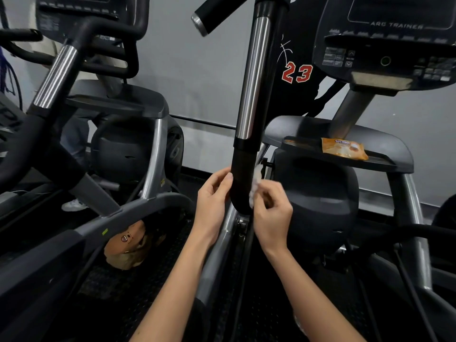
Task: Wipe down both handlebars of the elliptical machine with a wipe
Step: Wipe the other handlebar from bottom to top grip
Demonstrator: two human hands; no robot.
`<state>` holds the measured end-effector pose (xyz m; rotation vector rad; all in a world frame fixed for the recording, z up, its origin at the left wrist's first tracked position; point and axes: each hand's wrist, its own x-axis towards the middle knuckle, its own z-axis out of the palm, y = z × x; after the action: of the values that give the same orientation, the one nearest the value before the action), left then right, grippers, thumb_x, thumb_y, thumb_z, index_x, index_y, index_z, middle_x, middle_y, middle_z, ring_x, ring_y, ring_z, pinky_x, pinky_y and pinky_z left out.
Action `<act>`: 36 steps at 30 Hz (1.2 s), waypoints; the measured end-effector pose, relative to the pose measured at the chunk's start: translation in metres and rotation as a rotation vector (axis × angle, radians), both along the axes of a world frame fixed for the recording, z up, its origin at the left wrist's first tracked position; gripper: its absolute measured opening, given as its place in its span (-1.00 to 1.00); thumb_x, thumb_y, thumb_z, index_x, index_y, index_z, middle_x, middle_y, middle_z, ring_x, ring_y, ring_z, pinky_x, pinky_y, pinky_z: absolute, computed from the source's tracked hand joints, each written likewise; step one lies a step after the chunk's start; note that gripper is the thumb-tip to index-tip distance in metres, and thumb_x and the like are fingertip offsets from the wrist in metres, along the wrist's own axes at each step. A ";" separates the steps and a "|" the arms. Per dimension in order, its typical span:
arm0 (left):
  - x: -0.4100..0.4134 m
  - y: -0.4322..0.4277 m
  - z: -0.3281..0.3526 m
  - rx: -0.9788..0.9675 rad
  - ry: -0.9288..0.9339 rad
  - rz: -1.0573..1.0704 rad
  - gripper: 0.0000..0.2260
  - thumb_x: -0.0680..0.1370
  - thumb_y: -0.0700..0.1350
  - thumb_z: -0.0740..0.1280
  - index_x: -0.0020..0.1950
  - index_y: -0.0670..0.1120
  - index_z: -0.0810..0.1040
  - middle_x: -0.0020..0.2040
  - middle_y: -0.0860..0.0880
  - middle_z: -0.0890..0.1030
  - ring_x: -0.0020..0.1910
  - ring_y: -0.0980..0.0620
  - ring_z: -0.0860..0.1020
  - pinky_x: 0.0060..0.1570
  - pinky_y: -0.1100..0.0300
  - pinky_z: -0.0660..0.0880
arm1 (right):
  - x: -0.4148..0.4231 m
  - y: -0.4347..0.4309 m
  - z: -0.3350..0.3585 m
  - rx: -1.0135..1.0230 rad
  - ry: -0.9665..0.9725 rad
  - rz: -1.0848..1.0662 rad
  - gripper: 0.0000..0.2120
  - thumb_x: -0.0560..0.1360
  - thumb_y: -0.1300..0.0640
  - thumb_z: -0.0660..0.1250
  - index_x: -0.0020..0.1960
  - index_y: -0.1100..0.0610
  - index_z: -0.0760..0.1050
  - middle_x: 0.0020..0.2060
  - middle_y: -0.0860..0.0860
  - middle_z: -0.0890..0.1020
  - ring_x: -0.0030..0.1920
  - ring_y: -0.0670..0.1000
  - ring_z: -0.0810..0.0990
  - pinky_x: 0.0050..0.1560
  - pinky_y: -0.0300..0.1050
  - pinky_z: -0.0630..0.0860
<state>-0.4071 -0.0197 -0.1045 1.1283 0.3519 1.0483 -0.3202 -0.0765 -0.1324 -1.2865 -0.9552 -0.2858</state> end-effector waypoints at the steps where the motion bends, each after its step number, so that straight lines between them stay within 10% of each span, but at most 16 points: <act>1: -0.001 0.000 0.000 0.003 0.005 0.001 -0.83 0.59 -0.22 0.21 0.05 -0.03 0.57 -0.01 -0.02 0.65 -0.03 0.13 0.62 -0.03 0.33 0.54 | -0.004 0.003 0.010 0.044 0.011 -0.003 -0.76 0.43 0.41 0.28 0.02 0.20 0.59 -0.16 -0.03 0.53 -0.15 -0.12 0.52 -0.14 -0.32 0.47; 8: -0.003 0.000 0.003 0.002 0.056 0.021 -0.83 0.58 -0.20 0.21 0.00 0.04 0.55 -0.03 0.00 0.62 -0.02 0.11 0.58 0.07 0.22 0.50 | -0.009 -0.002 -0.015 0.052 -0.423 -0.091 -0.83 0.43 0.36 0.32 -0.01 0.25 0.61 -0.03 0.06 0.42 -0.02 -0.11 0.45 0.01 -0.30 0.47; 36: -0.004 -0.001 0.002 -0.007 0.053 -0.014 -0.82 0.59 -0.20 0.21 0.12 -0.08 0.57 0.08 -0.10 0.64 0.03 0.06 0.60 0.07 0.23 0.53 | -0.001 0.006 0.027 0.142 -0.316 -0.104 -0.76 0.45 0.44 0.29 0.04 0.25 0.60 -0.07 0.18 0.52 -0.04 0.02 0.53 -0.03 -0.16 0.52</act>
<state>-0.4106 -0.0208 -0.1025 1.1520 0.3893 1.0056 -0.3213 -0.0703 -0.1052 -1.1820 -1.1144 -0.6412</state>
